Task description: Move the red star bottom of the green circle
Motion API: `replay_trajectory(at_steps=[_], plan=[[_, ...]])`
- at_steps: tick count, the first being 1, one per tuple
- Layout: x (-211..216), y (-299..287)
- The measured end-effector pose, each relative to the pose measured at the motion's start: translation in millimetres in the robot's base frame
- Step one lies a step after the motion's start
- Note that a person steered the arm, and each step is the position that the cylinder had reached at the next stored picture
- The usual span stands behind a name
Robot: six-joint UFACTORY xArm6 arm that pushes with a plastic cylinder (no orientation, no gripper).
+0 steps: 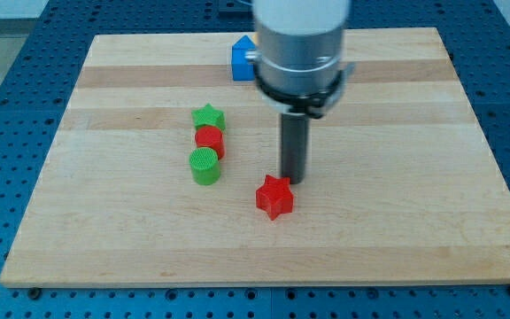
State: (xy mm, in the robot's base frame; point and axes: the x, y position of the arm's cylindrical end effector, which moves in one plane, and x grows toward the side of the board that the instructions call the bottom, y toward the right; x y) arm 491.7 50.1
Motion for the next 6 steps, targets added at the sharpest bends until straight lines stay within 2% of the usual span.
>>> replay_trajectory(at_steps=[2,6], plan=[[46.3,12.6],[45.2,-62.1]])
